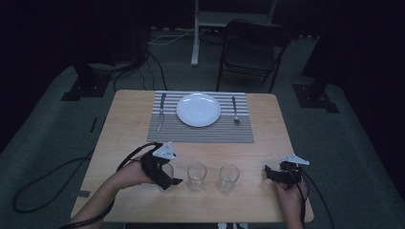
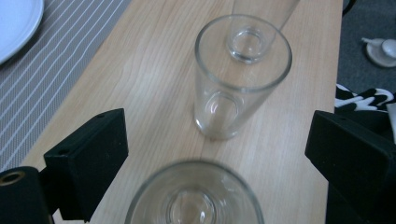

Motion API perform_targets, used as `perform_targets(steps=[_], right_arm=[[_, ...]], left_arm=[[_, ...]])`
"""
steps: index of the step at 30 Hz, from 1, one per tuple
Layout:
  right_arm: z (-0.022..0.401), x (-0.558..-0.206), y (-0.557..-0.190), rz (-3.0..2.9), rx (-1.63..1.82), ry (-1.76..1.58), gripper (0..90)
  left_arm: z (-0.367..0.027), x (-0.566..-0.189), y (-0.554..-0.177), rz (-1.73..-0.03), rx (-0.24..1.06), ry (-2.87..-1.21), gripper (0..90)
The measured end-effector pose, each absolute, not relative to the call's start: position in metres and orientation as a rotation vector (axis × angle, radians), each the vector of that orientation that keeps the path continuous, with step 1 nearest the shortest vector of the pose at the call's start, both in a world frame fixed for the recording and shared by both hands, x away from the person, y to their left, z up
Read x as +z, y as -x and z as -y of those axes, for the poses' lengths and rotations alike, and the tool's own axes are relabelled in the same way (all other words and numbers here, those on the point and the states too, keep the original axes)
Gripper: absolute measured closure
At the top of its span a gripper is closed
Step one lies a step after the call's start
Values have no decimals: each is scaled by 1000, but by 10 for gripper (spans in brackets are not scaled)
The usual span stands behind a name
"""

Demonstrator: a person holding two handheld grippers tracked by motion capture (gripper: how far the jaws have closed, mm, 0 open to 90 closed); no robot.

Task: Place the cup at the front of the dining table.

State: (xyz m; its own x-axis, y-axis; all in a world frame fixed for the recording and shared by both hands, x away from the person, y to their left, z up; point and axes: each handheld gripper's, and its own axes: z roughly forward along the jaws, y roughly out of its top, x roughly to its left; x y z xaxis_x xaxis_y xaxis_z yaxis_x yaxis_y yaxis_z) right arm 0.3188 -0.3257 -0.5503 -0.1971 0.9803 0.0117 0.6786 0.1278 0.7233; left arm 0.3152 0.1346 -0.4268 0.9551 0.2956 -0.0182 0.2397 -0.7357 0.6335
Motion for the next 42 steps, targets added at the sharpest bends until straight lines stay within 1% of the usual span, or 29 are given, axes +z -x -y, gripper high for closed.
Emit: perform_targets(steps=[2,22,26,27,28,34,38,39,42], right_arm=[[326,-550,-319,-1938,840,-1595,136],[326,-550,-319,-1938,840,-1595,136],[326,-550,-319,-1938,840,-1595,136],[326,-550,-319,-1937,840,-1595,136],[326,-550,-319,-1937,840,-1595,136],[326,-550,-319,-1938,840,-1595,136],[326,-550,-319,-1938,840,-1595,136],[326,-550,-319,-1938,840,-1595,136],[326,-550,-319,-1937,840,-1595,136]], left_arm=[[-127,-428,-315,-358,121,-2447,64],[-74,-432,-320,-268,79,-2557,64],[-67,-434,-322,-275,73,-2569,65],[-67,-434,-323,-280,69,-2572,71],[-66,-435,-324,-290,73,-2568,142],[-62,-438,-328,-312,64,-2605,164],[-58,-440,-326,-290,55,-2620,168],[-58,-441,-325,-292,65,-2618,230],[-57,-442,-325,-286,89,-2632,284]])
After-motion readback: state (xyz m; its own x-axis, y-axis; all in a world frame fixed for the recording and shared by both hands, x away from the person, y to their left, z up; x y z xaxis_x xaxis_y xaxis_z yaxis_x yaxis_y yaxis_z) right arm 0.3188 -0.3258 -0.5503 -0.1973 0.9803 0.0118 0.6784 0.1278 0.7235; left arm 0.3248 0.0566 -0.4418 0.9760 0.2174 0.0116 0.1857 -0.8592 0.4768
